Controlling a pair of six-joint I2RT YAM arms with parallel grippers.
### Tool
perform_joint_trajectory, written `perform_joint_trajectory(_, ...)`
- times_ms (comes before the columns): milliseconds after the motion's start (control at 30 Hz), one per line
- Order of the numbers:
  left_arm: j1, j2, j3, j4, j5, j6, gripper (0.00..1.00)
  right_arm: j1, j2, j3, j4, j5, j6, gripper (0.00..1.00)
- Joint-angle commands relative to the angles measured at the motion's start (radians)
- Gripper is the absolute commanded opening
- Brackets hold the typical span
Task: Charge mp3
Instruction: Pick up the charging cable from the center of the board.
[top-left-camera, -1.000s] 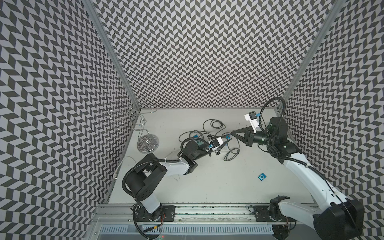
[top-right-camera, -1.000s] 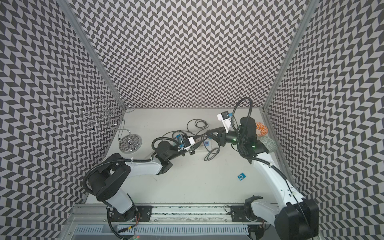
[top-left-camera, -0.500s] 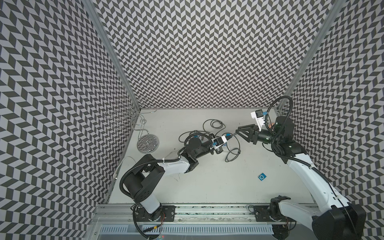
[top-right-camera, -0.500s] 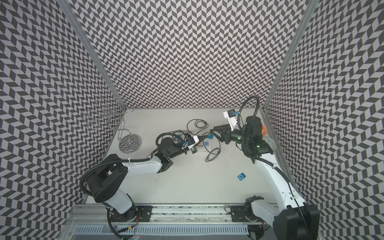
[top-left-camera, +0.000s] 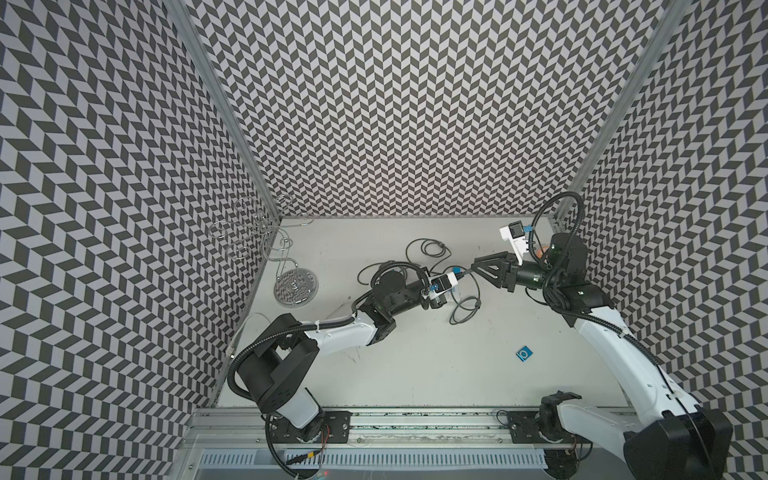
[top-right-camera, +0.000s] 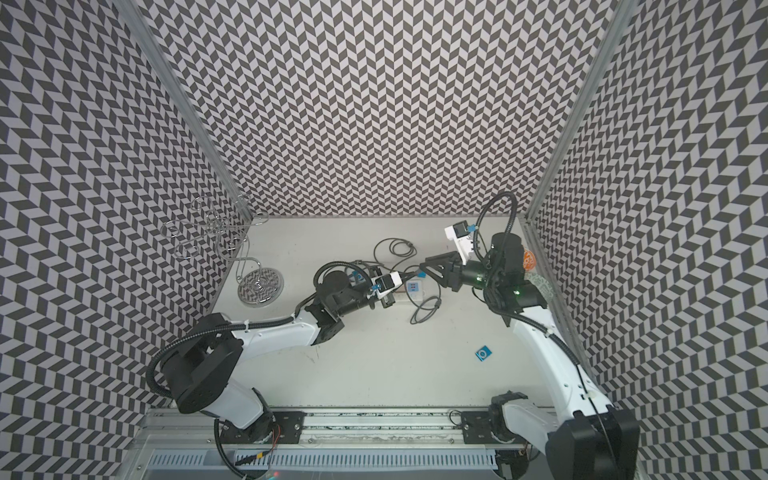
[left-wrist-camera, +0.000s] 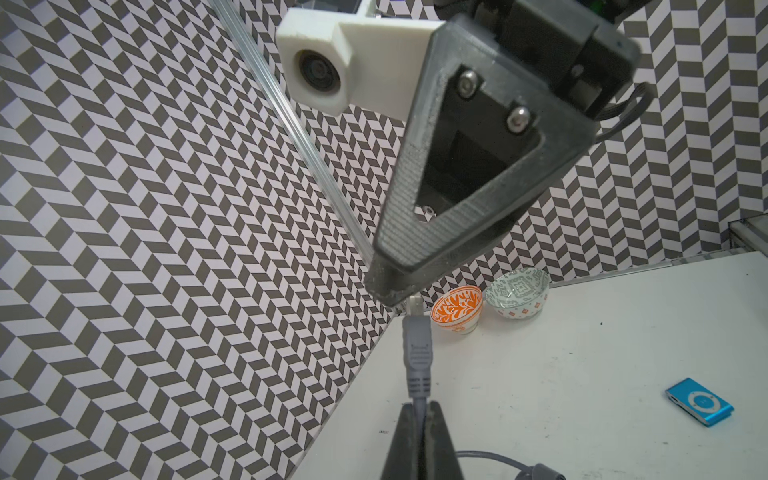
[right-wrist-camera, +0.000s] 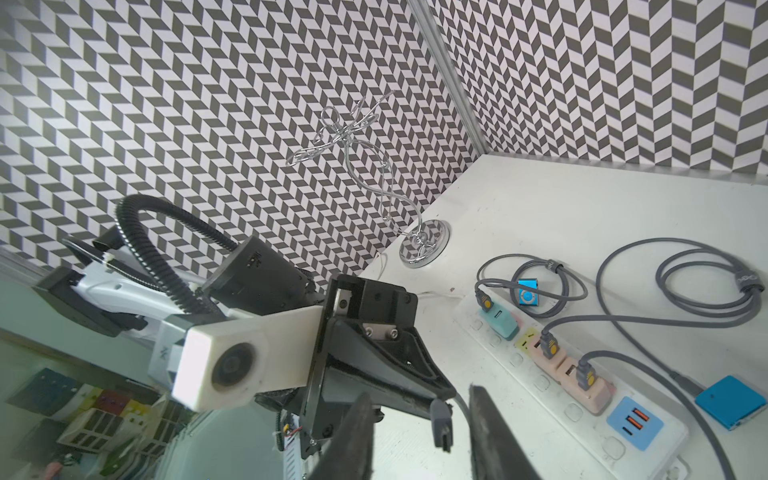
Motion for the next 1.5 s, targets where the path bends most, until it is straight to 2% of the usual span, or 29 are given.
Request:
perform_joint_trajectory(0, -0.007, -0.027, 0.036, -0.025, 0.002, 0.02, 0.0, -0.003, 0.007, -0.012, 0.011, -0.058, -0.034, 0.33)
perform_joint_trajectory(133, -0.008, -0.034, 0.032, -0.023, 0.013, 0.02, 0.0, -0.002, 0.02, -0.012, -0.036, -0.039, -0.072, 0.37)
perform_joint_trajectory(333, -0.011, -0.048, 0.03, -0.029, 0.021, 0.026, 0.0, -0.002, 0.032, -0.027, -0.04, -0.051, -0.085, 0.38)
perform_joint_trajectory(533, -0.015, -0.048, 0.032, -0.042, 0.016, 0.033, 0.0, -0.001, 0.031, -0.044, 0.016, -0.104, -0.046, 0.2)
perform_joint_trajectory(733, -0.015, -0.049, 0.028, -0.051, 0.015, 0.037, 0.0, -0.002, 0.023, -0.046, 0.026, -0.107, -0.036, 0.13)
perform_joint_trajectory(767, -0.015, -0.049, 0.028, -0.052, 0.015, 0.037, 0.0, -0.002, 0.023, -0.045, 0.021, -0.101, -0.04, 0.14)
perform_joint_trajectory(833, -0.015, -0.051, 0.028, -0.056, 0.016, 0.04, 0.0, -0.002, 0.025, -0.045, 0.015, -0.09, -0.044, 0.27)
perform_joint_trajectory(933, -0.015, -0.051, 0.024, -0.059, 0.014, 0.041, 0.0, -0.002, 0.026, -0.04, 0.013, -0.086, -0.046, 0.28)
perform_joint_trajectory(1100, -0.016, -0.053, 0.025, -0.065, 0.011, 0.045, 0.0, -0.002, 0.032, -0.043, 0.015, -0.102, -0.048, 0.1)
perform_joint_trajectory(1233, -0.017, -0.047, 0.025, -0.058, 0.0, 0.032, 0.0, -0.002, 0.031, -0.043, 0.017, -0.103, -0.045, 0.01)
perform_joint_trajectory(1333, -0.017, -0.042, 0.013, -0.009, -0.024, 0.001, 0.23, -0.001, 0.031, -0.039, 0.022, -0.099, -0.034, 0.0)
perform_joint_trajectory(1400, -0.019, -0.041, -0.008, 0.049, -0.031, -0.026, 0.35, -0.002, 0.031, -0.037, 0.034, -0.104, -0.015, 0.0)
perform_joint_trajectory(1467, -0.02, -0.04, -0.032, 0.12, -0.033, -0.054, 0.4, -0.002, 0.032, -0.037, 0.056, -0.112, 0.016, 0.0)
